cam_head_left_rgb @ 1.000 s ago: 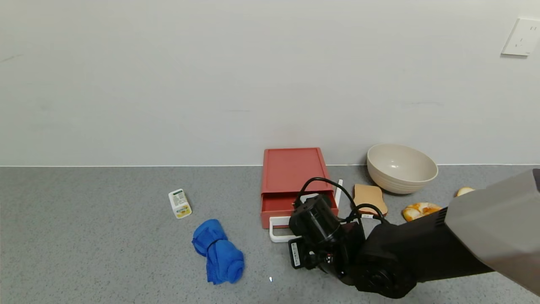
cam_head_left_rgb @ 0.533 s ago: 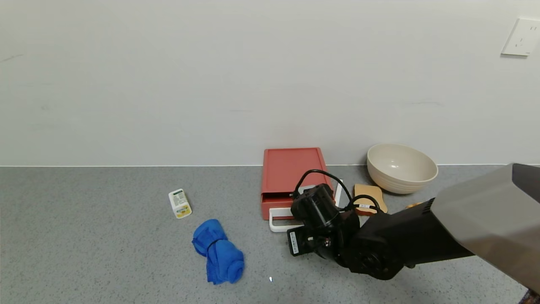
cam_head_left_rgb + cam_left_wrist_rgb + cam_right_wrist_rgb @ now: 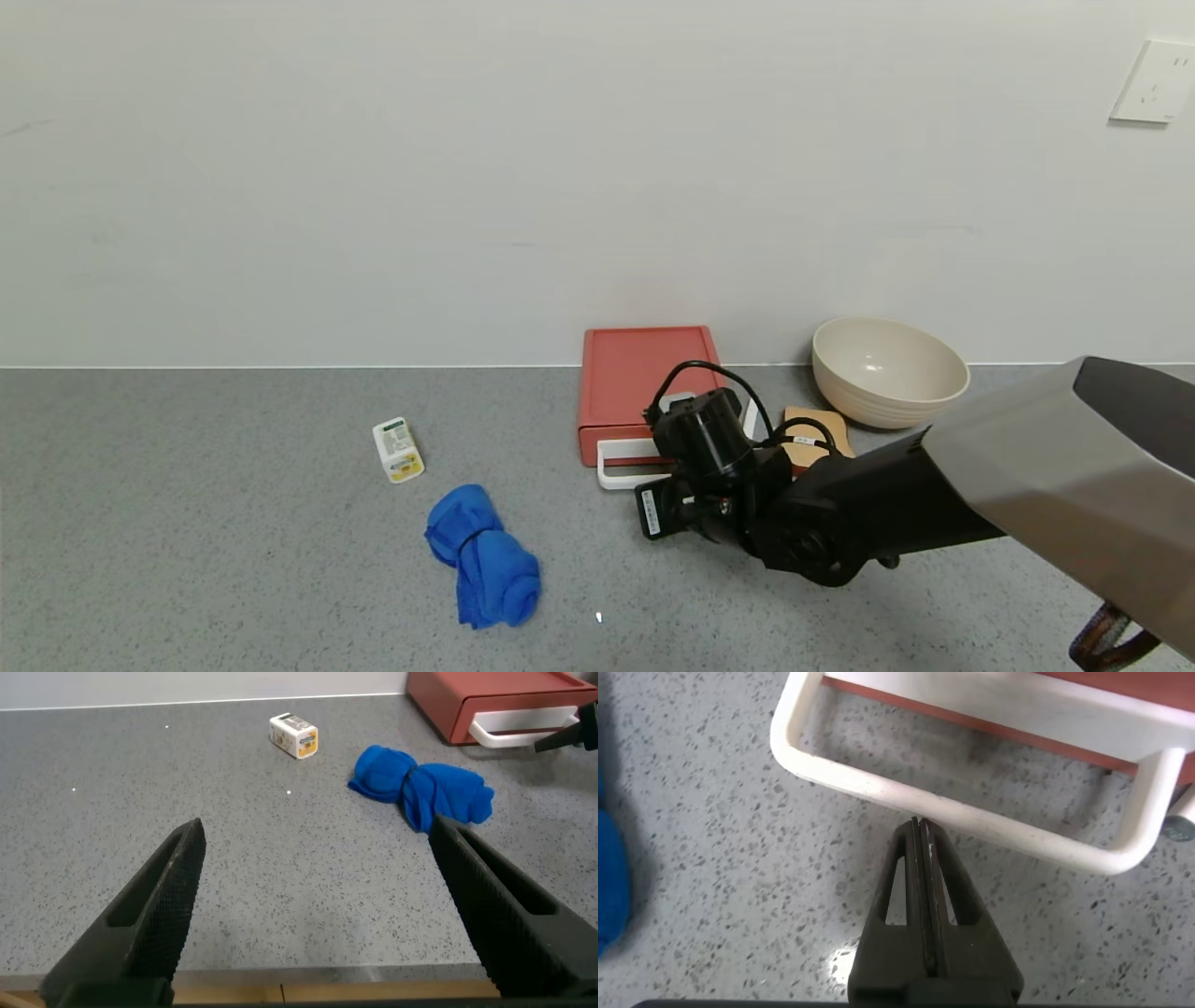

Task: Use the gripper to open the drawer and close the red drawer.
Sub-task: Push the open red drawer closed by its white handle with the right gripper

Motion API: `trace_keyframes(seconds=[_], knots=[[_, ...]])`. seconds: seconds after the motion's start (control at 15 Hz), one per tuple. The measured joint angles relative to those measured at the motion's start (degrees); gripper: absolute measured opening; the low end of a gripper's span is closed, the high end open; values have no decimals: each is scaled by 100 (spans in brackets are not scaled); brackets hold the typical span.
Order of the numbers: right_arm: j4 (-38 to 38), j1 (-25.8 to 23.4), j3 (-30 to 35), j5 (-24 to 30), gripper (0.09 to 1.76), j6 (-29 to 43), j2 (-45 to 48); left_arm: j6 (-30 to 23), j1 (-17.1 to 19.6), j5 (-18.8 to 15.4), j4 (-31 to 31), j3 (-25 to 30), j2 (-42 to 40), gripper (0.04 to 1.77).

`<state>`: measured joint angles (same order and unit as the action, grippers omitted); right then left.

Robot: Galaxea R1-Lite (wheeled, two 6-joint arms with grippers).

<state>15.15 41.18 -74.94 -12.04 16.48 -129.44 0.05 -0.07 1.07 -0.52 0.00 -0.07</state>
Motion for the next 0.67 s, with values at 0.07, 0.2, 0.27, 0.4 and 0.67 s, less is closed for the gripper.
trace_keyframes(seconds=[0.07,0.2,0.27,0.4,0.67], knots=[[15,-15,-28,1,12,-9,-22,2,0,-2,0,0,0,172],[17,-45,-83,4,12,-98,-60,2,2,-4,0,0,0,172],[17,-55,-102,1,12,-113,-71,5,0,-6,0,0,0,172],[9,-59,-113,6,12,-118,-77,5,2,-6,0,0,0,172],[-72,-55,13,358,12,-161,108,0,0,-2,0,0,0,172]])
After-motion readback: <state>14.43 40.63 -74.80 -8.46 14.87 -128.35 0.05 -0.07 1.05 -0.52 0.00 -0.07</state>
